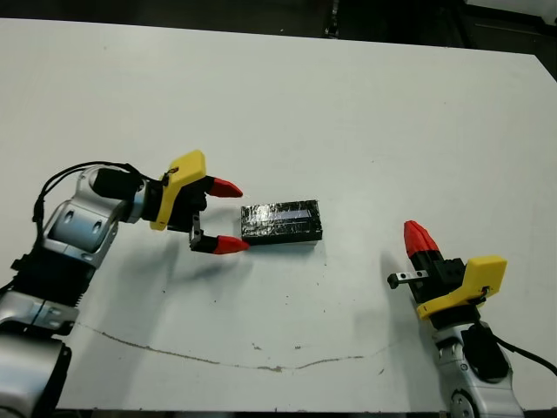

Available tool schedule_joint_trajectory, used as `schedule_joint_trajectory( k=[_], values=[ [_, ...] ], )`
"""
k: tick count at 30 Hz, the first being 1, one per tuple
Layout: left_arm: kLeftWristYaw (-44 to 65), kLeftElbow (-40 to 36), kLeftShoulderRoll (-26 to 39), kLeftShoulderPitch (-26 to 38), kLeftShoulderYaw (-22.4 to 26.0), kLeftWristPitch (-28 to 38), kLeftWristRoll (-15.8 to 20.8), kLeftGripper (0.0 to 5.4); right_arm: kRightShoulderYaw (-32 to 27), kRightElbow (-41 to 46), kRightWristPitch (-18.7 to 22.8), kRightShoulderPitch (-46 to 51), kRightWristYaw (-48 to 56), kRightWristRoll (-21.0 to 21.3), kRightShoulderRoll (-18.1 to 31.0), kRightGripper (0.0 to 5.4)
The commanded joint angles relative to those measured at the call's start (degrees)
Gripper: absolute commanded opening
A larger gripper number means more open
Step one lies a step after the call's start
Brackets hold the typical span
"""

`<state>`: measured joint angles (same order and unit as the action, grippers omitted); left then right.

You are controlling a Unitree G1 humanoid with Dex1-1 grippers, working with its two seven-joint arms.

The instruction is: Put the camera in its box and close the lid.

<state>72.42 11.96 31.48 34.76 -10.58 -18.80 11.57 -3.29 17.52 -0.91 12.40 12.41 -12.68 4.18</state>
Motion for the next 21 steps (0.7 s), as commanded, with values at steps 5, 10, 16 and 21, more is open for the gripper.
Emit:
schedule_joint_trajectory(
  k=[5, 10, 16, 21],
  values=[
    [-2.46, -4.14, 2.75, -3.22, 4.82, -2.53, 3.43, 5.39, -0.37, -0.36, 0.82, 0.68, 0.12, -0.16, 0.76, 0.0],
    [-9.02, -9.48, 0.04, -6.0, 10.84, -6.94, 10.01, 5.39, -0.44, -0.56, 0.98, 0.54, 0.5, -0.82, 0.68, 0.0],
    [-26.08, -16.62, -11.16, -11.81, 15.7, -6.18, 14.17, 4.67, -0.37, -0.33, 0.96, 0.59, 0.03, 0.02, 0.63, 0.0],
    [-33.99, -19.11, -17.45, -13.36, 13.64, -4.76, 13.52, 3.95, -0.12, -0.12, 0.97, 0.61, -0.16, 0.4, 0.54, 0.0]
  ],
)
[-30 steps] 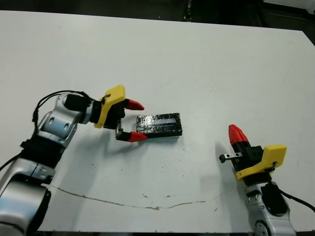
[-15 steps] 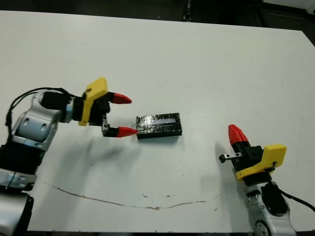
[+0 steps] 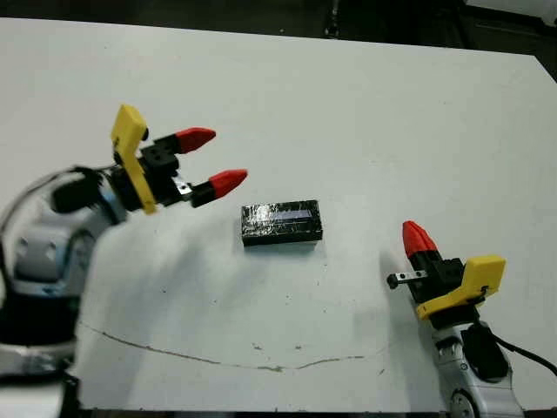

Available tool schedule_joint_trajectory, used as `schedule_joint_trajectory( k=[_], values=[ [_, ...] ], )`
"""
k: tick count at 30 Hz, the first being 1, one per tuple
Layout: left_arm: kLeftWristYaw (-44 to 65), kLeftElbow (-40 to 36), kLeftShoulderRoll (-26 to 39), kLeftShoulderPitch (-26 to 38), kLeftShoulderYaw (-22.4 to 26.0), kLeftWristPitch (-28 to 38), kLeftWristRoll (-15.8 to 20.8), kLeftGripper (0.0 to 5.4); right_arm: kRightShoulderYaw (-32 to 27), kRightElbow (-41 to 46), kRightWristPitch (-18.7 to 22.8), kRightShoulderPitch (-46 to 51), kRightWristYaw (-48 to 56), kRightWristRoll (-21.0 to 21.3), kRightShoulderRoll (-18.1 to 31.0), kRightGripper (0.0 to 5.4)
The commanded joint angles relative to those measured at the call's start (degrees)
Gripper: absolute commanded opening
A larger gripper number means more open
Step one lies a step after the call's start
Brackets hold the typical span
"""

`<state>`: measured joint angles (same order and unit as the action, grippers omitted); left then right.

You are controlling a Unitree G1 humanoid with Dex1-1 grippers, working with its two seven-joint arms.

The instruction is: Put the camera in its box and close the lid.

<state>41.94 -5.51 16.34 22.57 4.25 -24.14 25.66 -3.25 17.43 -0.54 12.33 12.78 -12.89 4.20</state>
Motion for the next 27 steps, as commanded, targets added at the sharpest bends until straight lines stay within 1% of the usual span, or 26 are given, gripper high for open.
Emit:
schedule_joint_trajectory(
  k=[1, 6, 13, 15, 19, 25, 26, 27],
  values=[
    [-5.02, -2.24, -3.14, -1.18, -1.95, -0.15, -0.79, 3.76, -0.15, -0.13, 0.42, 0.67, -0.5, 0.68, 0.49, 0.0],
    [-11.48, -4.11, -6.0, -1.05, -5.24, -3.44, -1.76, 3.03, -0.14, -0.69, -0.49, 0.57, -0.42, 0.99, 0.29, 0.0],
    [-16.34, -4.05, -7.4, 0.34, -9.93, -6.92, -4.86, 2.01, -0.34, -0.36, 0.52, 0.52, -0.16, 0.12, 0.38, 0.0],
    [-17.1, -3.76, -7.7, 0.97, -10.67, -8.42, -5.12, 1.65, -0.36, -0.26, 0.72, 0.52, -0.04, -0.11, 0.44, 0.0],
    [-17.83, -3.01, -7.81, 2.64, -12.76, -10.81, -6.48, 1.11, -0.25, -0.42, 0.02, 0.47, -0.33, 0.65, 0.42, 0.0],
    [-17.98, -1.9, -7.68, 4.16, -15.35, -15.03, -7.35, 0.15, -0.41, -0.8, -0.1, 0.28, 0.13, 0.03, 0.38, 0.0],
    [-17.95, -1.83, -7.63, 4.29, -15.71, -15.54, -7.53, 0.02, -0.44, -0.84, -0.08, 0.27, 0.22, -0.07, 0.41, 0.0],
    [-17.65, -1.62, -7.6, 4.43, -16.25, -16.12, -7.64, 0.01, -0.44, -0.8, -0.02, 0.27, 0.27, -0.13, 0.45, 0.0]
  ],
)
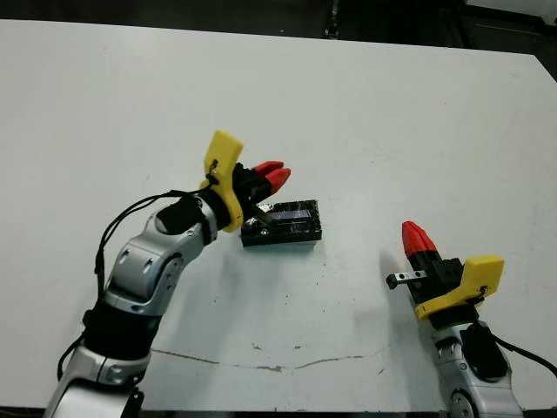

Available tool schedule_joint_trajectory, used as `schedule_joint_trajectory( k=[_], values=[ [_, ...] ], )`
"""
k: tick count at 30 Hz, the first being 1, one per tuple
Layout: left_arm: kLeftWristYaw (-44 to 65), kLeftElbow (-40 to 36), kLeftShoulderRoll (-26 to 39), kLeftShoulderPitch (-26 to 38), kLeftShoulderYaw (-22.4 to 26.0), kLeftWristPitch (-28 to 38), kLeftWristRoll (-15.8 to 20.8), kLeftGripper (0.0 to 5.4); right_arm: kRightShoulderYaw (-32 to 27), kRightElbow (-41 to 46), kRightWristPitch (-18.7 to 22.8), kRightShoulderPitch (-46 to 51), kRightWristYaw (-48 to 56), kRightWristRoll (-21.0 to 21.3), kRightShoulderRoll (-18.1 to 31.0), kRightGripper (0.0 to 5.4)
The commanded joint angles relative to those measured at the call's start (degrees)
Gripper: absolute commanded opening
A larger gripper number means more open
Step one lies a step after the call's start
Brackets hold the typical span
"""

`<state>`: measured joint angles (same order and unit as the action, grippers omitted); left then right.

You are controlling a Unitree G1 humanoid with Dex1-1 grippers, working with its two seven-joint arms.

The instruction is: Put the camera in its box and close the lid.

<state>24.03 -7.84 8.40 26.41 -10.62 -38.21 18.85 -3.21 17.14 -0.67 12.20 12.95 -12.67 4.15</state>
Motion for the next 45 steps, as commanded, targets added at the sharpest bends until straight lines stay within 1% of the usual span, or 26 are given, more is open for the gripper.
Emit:
schedule_joint_trajectory(
  k=[1, 2, 6, 8, 13, 20, 22, 25, 29, 34, 40, 42, 45],
  values=[
    [0.35, 0.71, 0.52, 0.78, -2.13, -2.89, -1.21, 0.01, -0.44, -0.43, 0.16, 0.42, 0.07, -0.27, 0.52, 0.0],
    [0.29, 0.74, 0.57, 0.92, -2.62, -3.61, -1.41, 0.01, -0.41, -0.45, 0.12, 0.4, 0.03, -0.16, 0.54, 0.0],
    [0.6, 1.88, -0.37, 0.54, -4.16, -3.11, -2.1, 0.01, -0.24, -0.24, 0.07, 0.5, -0.22, 0.11, 0.4, 0.0],
    [0.33, 2.39, -1.05, 0.56, -4.38, -4.13, -1.78, 0.01, -0.23, -0.3, -0.08, 0.54, -0.29, 0.27, 0.4, 0.0],
    [-0.46, 2.43, -2.49, -1.09, -5.87, -2.33, -2.8, 0.01, -0.34, -0.3, 0.03, 0.75, -0.5, 0.06, 0.14, 0.0],
    [-0.34, 4.55, -5.07, -3.49, -5.9, -0.49, -2.41, 0.01, -0.52, -0.5, 0.01, 0.84, -0.31, 0.14, 0.39, 0.0],
    [-0.7, 5.48, -5.73, -3.91, -6.24, 0.77, -2.95, 0.01, -0.52, -0.56, -0.18, 0.9, -0.45, 0.36, 0.35, 0.0],
    [-1.76, 7.17, -6.96, -3.69, -6.27, 0.95, -3.5, 0.01, -0.48, -0.73, -0.39, 0.89, -0.38, 0.41, 0.34, 0.0],
    [-4.1, 11.28, -10.24, -2.79, -5.18, 1.53, -3.59, 0.01, -0.44, -0.59, -0.41, 1.04, -0.68, 0.5, 0.07, 0.0],
    [-6.0, 16.36, -13.73, -2.81, -3.02, 4.52, -3.35, 0.01, -0.9, -0.35, -0.04, 1.27, -1.67, 1.11, 0.22, 0.0],
    [-9.44, 15.77, -13.99, -4.41, -1.33, 2.28, -4.12, 0.01, -1.68, -0.59, -0.61, 1.47, -2.11, 2.01, 0.66, 0.0],
    [-10.04, 15.18, -13.8, -5.09, -0.51, 1.05, -3.6, 0.01, -1.82, -0.67, -0.95, 1.41, -1.87, 2.14, 0.78, 0.0],
    [-9.27, 11.06, -12.78, -7.63, 0.14, 0.28, -2.48, 0.01, -1.96, -0.98, -1.28, 1.28, -1.37, 1.67, 0.65, 0.0]
  ],
)
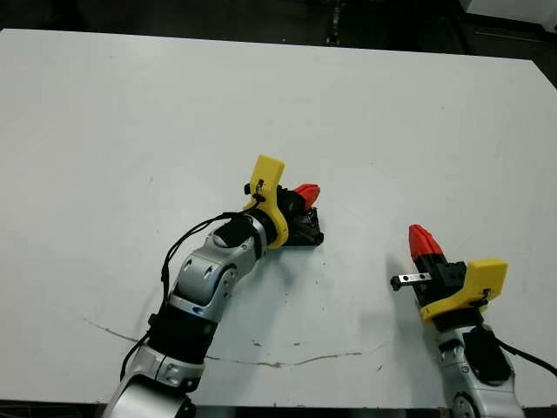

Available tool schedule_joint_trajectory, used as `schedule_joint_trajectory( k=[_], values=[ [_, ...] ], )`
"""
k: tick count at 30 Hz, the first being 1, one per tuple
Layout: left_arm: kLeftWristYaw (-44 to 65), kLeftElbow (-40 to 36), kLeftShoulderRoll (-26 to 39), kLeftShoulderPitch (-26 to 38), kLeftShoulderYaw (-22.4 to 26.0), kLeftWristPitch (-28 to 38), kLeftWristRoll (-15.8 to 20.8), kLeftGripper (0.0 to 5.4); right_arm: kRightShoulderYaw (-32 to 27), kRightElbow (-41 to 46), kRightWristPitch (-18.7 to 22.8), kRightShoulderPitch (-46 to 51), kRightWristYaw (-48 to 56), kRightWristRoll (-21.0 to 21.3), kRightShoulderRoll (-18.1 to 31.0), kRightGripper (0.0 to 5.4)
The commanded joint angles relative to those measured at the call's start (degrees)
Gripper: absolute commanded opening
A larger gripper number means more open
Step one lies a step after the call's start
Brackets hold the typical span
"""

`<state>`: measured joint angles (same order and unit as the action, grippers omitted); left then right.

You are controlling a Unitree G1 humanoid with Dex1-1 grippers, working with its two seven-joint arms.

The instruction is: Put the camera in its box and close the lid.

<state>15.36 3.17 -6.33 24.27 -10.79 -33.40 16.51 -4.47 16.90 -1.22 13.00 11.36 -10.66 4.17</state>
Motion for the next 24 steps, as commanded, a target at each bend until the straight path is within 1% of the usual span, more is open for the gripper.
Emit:
schedule_joint_trajectory(
  k=[1, 7, 10, 14, 17, 21, 22, 24],
  values=[
    [-0.18, -2.05, 2.44, -6.4, 0.52, -5.08, 0.37, 0.01, -0.73, -0.77, -0.69, 0.47, 0.28, -0.48, 0.58, 0.0],
    [1.81, -16.48, 6.18, -11.06, 4.29, -11.24, 7.0, 0.01, -0.57, -0.58, -0.33, 0.42, 0.15, -0.63, 0.15, 0.0],
    [2.49, -23.12, 9.13, -12.45, 7.18, -13.87, 10.07, 0.01, -0.38, -0.24, 0.16, 0.46, -0.07, -0.37, 0.09, 0.0],
    [1.77, -27.91, 11.37, -13.28, 12.56, -15.1, 13.75, 0.01, -0.22, 0.1, 0.43, 0.48, -0.24, -0.28, -0.02, 0.0],
    [1.15, -29.74, 12.95, -13.39, 16.05, -14.03, 15.09, 0.01, -0.22, -0.28, -0.27, 0.15, 0.12, -0.38, 0.01, 0.0],
    [0.97, -29.01, 14.06, -12.82, 19.86, -12.32, 16.69, 0.01, -0.18, -0.24, -0.36, -0.44, 0.3, -0.95, -0.25, 0.0],
    [0.6, -29.08, 14.24, -12.84, 20.41, -11.77, 16.61, 0.01, -0.11, -0.02, -0.28, -0.61, 0.14, -0.78, -0.26, 0.0],
    [0.54, -29.23, 14.7, -13.6, 20.48, -7.85, 14.56, 0.01, -0.04, 0.27, -0.43, -1.08, 0.22, -0.96, -0.31, 0.0]
  ],
)
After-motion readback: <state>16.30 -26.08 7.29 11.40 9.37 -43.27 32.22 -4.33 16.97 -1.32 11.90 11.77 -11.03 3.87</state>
